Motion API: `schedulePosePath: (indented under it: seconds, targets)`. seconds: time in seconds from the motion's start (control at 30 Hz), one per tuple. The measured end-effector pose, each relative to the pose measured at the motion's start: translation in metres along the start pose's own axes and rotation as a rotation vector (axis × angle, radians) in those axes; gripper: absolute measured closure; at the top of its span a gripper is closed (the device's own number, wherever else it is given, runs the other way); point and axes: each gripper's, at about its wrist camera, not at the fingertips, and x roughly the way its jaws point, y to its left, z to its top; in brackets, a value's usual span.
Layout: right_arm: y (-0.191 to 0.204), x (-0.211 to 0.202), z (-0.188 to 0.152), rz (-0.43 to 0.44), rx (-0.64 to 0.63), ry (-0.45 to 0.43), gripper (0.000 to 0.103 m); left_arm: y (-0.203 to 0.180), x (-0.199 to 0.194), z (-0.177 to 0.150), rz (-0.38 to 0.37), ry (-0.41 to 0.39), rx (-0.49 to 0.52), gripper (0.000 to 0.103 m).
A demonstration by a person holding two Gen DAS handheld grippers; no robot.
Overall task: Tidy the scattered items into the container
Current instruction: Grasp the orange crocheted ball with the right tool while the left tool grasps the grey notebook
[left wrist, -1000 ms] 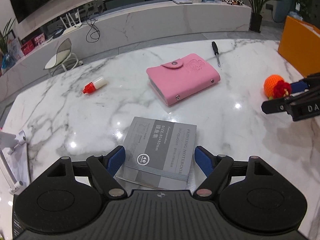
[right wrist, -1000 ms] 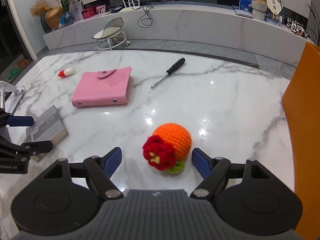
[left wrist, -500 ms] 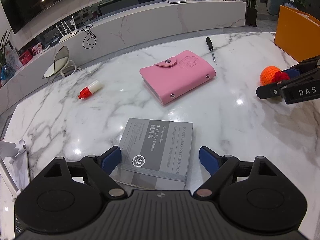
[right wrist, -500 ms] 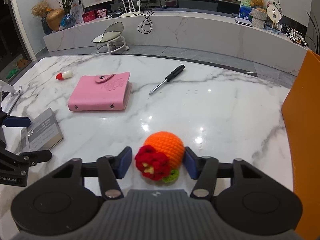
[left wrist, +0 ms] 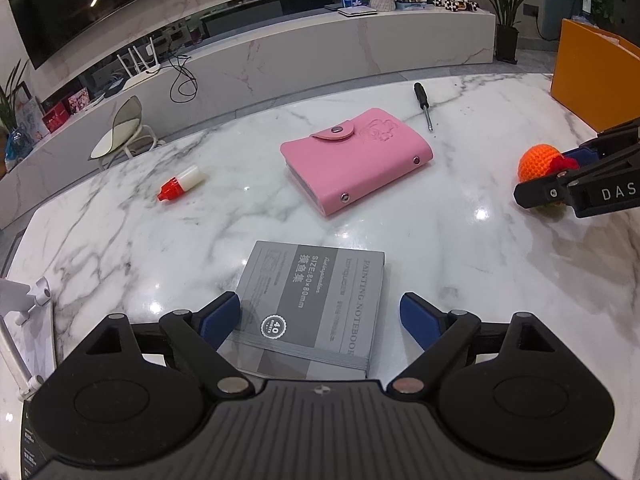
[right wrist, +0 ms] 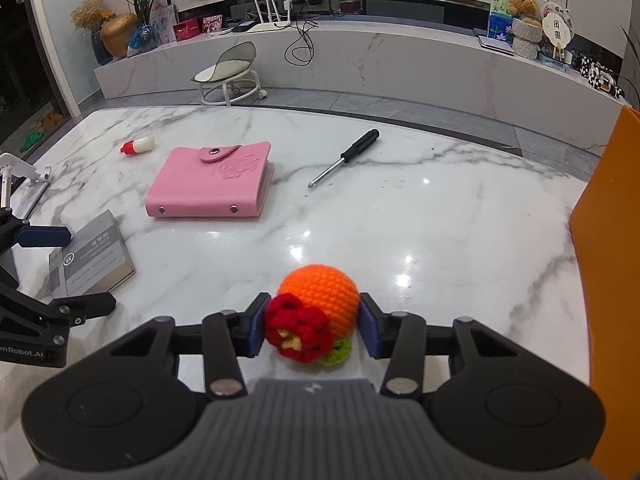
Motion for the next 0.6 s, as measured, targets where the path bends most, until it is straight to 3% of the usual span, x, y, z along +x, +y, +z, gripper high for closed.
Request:
schedulePosePath:
  seconds: [0.33,0.43,0.53,0.6]
  targets:
    - [0.0009,0.0004,0.0009,0.004,-0.004,0.005,0.054,-0.0022,0.0004,0.0043,-0.004,0.039,-0.001,0.001]
    - [0.0009,0.0,0.001,0.006,-0.003,0.008,0.054,-0.0037,-0.0022,0.0038,-0.012,0.03,0.018,0.012]
    - [0.0011,-0.0006,0.0007,0.009,-0.002,0.012,0.054,-0.0035,-0.0061,0.005,-0.007,0.018,0.035,0.037]
    - [0.0014,-0.0012,0.0007,0.011,-0.002,0.013,0.054,-0.0015,-0.0073,0.0064,-0.022,0.018,0.032,0.039]
